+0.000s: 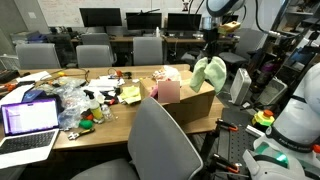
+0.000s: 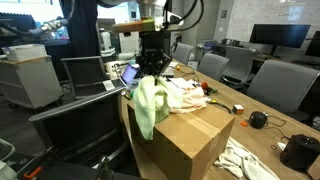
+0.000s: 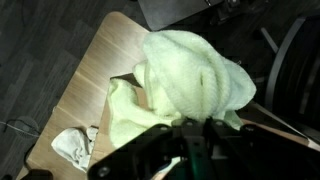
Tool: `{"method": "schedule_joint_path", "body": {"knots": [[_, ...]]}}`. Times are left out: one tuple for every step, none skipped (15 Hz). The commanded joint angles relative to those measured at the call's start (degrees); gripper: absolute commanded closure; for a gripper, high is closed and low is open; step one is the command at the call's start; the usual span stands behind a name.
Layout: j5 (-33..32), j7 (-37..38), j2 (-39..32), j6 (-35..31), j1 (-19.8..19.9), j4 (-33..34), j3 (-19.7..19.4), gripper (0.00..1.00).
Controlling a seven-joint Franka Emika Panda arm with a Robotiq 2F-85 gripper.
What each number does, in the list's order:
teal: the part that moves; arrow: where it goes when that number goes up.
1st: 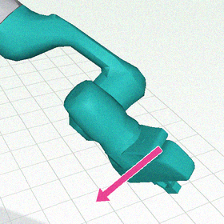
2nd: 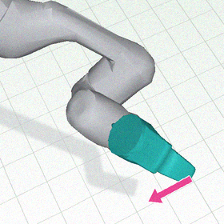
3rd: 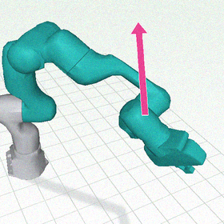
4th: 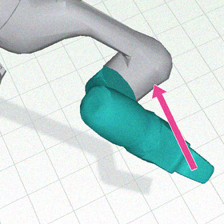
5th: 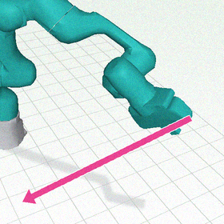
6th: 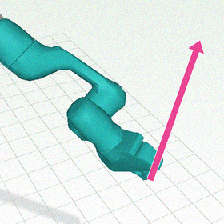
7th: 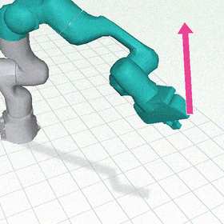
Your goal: Put the green towel, the pink shirt and the peach shirt on the backrest of the chair respectively
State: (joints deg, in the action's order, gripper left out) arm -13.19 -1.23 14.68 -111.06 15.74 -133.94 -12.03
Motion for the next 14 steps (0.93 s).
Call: {"method": "schedule_joint_path", "body": {"knots": [[-5.06, 3.10, 6.86, 4.48, -1.94, -0.69, 3.54, 0.98], [-6.24, 3.86, 7.94, 5.60, -2.56, -0.34, 4.83, 0.98], [-7.18, 4.25, 9.02, 6.53, -3.14, -0.26, 5.86, 0.98], [-7.90, 4.48, 10.29, 7.71, -4.06, -0.04, 7.18, 0.98], [-8.47, 4.52, 10.99, 8.49, -4.74, 0.20, 8.11, 0.98], [-8.91, 4.77, 11.69, 9.17, -5.62, 0.44, 9.24, 0.98], [-9.23, 4.85, 12.29, 9.78, -6.32, 0.57, 10.08, 0.98], [-9.55, 5.04, 12.66, 10.17, -7.11, 0.76, 11.02, 0.98], [-9.91, 5.10, 13.11, 10.82, -7.86, 0.89, 11.84, 0.98], [-10.18, 5.20, 13.06, 10.99, -8.61, 1.11, 12.62, 0.98], [-10.18, 4.94, 13.37, 11.54, -9.40, 1.21, 13.24, 0.98], [-10.33, 4.66, 13.27, 11.68, -10.17, 1.36, 13.80, 0.98], [-10.42, 4.39, 13.33, 11.86, -10.84, 1.41, 14.28, 0.98], [-10.15, 3.57, 13.26, 12.04, -11.70, 1.54, 14.56, 0.98]]}}
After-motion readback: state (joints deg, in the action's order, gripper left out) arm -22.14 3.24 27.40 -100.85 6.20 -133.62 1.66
